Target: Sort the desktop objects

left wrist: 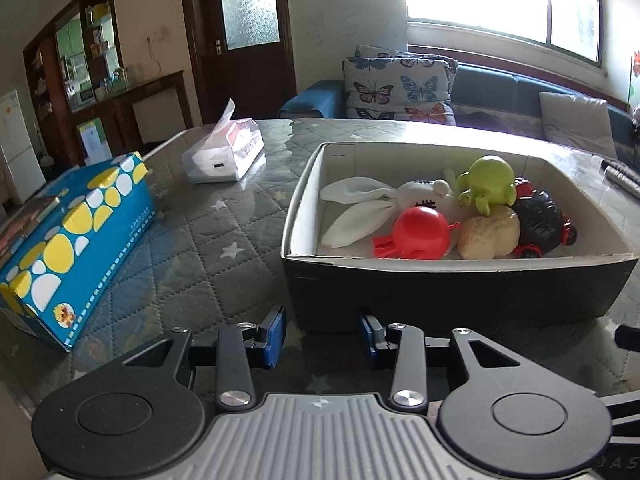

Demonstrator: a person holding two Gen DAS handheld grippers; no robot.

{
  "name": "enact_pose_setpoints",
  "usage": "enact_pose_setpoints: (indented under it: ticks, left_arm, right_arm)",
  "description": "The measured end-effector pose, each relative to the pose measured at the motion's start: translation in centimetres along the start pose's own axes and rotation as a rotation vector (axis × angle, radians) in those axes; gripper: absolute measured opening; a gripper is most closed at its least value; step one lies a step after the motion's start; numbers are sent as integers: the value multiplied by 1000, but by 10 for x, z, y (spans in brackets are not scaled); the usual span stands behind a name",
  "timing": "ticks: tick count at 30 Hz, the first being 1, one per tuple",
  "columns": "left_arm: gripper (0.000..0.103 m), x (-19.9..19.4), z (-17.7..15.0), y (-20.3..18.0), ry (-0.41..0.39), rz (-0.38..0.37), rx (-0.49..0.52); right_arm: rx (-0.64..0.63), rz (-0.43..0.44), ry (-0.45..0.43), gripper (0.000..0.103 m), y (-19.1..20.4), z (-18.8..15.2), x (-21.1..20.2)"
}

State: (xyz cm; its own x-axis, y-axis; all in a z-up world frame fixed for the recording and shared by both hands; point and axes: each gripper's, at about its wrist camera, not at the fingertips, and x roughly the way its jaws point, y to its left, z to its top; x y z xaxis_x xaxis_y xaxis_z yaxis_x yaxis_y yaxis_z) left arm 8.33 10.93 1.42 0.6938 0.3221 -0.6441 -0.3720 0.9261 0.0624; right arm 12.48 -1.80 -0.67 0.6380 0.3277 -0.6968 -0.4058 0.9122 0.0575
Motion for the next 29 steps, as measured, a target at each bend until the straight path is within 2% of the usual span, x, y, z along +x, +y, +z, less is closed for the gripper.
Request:
enact_pose_setpoints:
  ticks: [8, 21, 29]
  left_arm:
    - [41, -2, 0, 0, 23, -108, -36]
    - [40, -2, 2, -1, 21, -167, -49]
    - [37, -3, 3, -1, -5, -202, -46]
  right_arm:
    - [0, 2, 1, 103, -1, 0, 1]
    - [3, 3, 4, 103, -2, 1, 3]
    - [4, 3, 7, 103, -3, 1, 5]
